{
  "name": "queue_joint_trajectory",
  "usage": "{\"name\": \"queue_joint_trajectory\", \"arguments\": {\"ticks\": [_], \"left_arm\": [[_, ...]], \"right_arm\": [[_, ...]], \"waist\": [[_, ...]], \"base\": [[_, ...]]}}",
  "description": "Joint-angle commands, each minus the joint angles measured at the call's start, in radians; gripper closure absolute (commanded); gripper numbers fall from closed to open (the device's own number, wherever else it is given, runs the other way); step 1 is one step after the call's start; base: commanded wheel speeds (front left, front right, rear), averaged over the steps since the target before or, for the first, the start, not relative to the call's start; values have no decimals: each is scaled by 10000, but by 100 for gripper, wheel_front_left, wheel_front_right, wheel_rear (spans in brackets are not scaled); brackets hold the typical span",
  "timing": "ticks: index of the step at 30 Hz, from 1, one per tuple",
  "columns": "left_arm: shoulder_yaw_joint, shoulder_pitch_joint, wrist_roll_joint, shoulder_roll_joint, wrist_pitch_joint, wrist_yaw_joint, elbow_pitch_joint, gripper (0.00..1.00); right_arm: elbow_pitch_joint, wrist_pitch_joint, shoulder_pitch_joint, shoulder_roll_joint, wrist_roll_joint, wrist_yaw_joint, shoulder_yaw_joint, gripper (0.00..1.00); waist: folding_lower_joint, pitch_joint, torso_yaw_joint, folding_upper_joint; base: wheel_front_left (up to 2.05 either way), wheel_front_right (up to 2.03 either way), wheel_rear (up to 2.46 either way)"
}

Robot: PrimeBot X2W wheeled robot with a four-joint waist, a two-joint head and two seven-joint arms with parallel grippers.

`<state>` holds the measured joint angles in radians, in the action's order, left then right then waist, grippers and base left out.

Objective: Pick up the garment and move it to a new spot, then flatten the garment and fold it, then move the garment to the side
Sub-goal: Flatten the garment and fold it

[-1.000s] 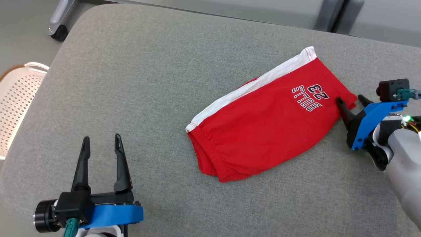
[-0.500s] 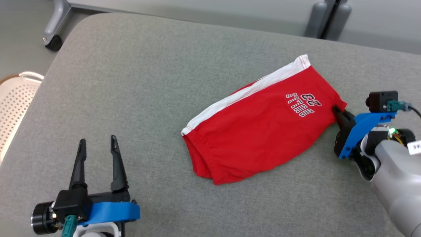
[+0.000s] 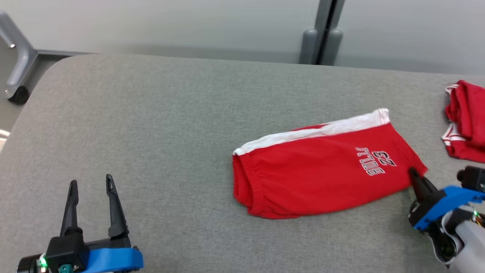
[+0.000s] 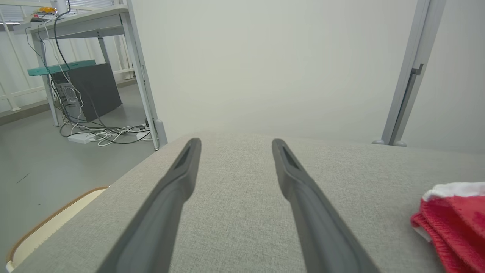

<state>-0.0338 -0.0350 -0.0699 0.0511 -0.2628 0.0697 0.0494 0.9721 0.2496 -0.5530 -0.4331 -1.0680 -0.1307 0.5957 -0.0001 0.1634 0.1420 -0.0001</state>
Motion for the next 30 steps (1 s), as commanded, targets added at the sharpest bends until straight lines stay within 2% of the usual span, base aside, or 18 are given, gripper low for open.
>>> {"name": "queue_joint_trajectory", "arguments": {"ticks": [1,7,11,14,20,24,30], "left_arm": [[-62,-99,54,-13,-26,-11,-18,0],[-160,-308,167,-10,-26,-66,-68,0],[-339,-418,217,-8,-24,-143,-60,0],[-436,-387,261,-13,-24,-214,-42,0],[-438,-272,359,-9,-26,-265,-51,0],[-364,-222,375,-11,-26,-322,9,0],[-333,-178,333,-10,-26,-353,71,0]], "right_arm": [[-68,94,256,-134,-81,-2,-85,100],[-771,161,1539,-209,-344,-2,-707,100],[-1246,163,2095,-46,-47,-2,-1326,100],[-1806,164,2167,19,615,-2,-1935,100],[-3511,159,2209,671,2188,-3,-2833,100],[-4613,160,2389,1252,2836,-3,-2846,100],[-5914,-422,2501,2052,3622,-3,-2100,100]], "waist": [[1,-172,-196,1],[1,-359,-529,1],[1,-421,-694,1],[1,-422,-807,1],[1,-433,-859,1],[1,-522,-777,1],[1,-612,-596,1]], "base": [[0,0,0],[0,0,0],[0,0,0],[0,0,0],[0,0,0],[0,0,0],[0,0,0]]}}
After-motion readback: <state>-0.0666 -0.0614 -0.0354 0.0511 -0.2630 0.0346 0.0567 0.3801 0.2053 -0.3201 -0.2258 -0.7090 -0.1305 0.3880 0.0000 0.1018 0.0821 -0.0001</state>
